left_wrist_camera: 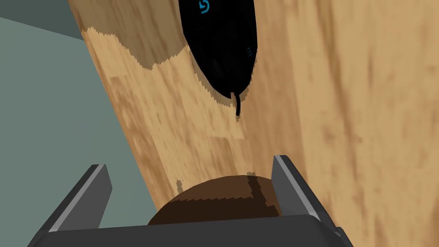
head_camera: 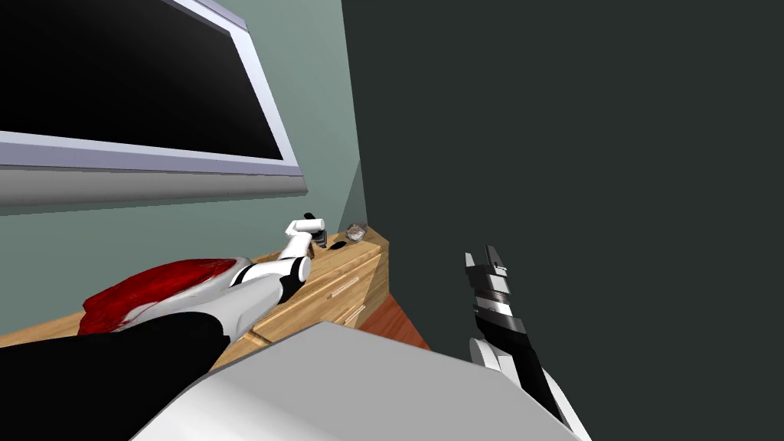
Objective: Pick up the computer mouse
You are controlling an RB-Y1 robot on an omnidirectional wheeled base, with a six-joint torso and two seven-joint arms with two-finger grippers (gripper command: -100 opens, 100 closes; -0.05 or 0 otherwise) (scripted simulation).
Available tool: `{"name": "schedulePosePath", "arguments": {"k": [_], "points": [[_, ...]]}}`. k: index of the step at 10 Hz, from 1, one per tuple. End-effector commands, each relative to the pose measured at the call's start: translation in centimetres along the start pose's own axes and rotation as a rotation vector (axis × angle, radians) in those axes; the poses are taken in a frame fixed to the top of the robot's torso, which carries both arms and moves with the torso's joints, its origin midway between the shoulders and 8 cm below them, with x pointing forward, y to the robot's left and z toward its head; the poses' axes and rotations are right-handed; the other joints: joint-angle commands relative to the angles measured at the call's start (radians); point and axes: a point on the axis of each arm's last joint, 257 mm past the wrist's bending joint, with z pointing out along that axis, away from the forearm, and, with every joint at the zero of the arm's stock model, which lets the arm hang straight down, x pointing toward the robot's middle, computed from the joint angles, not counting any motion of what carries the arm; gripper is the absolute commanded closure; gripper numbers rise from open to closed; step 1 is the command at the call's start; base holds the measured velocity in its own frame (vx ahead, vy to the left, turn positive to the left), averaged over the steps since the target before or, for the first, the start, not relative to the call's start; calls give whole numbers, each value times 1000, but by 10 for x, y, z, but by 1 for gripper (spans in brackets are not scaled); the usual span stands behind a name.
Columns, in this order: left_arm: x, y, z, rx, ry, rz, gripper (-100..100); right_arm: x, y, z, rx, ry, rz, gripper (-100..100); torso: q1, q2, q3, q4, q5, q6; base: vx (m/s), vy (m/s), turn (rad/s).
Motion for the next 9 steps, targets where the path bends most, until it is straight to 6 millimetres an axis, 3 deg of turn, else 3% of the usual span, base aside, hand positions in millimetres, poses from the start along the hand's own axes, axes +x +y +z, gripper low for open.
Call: {"name": "schedulePosePath", "arguments": {"k": [1,3,4,9], "points": [[-2,10,6,-31,-2,-7,-100,0,0,0,0,0,0,0,0,0,0,0,0,0,18,19,19],[-13,15,-1,-108,9,-81,-100,0,0,0,0,0,0,0,-1,0,0,0,0,1,42,43,-164],[-13,27,4,-141,8,-82,-100,0,0,0,0,0,0,0,1,-1,0,0,0,0,43,50,-74],[-19,49,-2,-270,32,-166,-100,0,0,0,0,0,0,0,0,0,0,0,0,0,39,47,-93]]}}
